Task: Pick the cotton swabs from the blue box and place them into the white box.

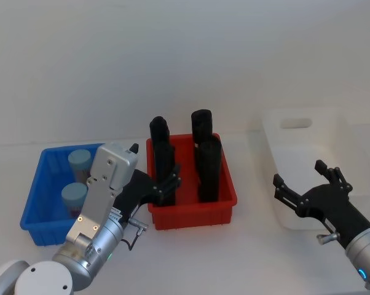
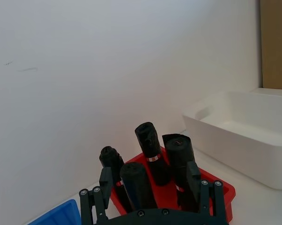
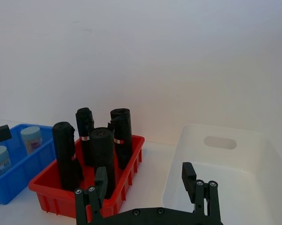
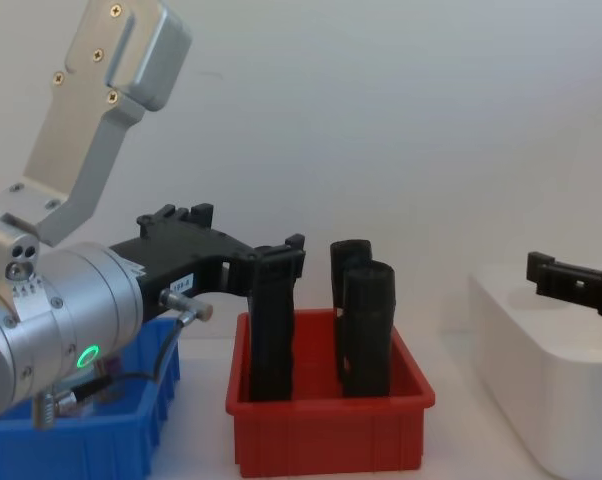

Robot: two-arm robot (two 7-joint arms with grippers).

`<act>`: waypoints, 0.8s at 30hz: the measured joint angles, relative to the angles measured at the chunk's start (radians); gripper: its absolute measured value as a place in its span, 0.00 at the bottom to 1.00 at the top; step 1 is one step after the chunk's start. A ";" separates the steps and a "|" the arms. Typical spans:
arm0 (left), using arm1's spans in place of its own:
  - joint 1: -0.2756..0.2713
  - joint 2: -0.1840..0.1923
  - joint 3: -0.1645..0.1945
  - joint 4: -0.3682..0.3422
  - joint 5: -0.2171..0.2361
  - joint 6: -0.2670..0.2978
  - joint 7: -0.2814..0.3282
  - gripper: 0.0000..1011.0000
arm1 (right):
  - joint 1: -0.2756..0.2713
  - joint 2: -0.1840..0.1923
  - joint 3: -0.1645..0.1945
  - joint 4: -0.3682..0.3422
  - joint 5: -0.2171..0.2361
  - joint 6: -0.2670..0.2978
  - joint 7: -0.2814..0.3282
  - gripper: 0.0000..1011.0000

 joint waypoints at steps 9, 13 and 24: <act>0.000 0.000 0.000 0.000 0.000 0.000 0.000 0.99 | 0.000 0.000 0.000 0.000 0.000 0.000 0.000 0.99; -0.005 -0.002 -0.002 0.008 -0.001 -0.001 -0.005 0.99 | 0.000 0.000 0.000 0.000 0.000 0.000 0.000 0.99; -0.044 -0.011 -0.029 0.076 -0.033 -0.028 -0.054 0.99 | 0.000 0.000 0.000 0.000 0.000 0.000 0.000 0.99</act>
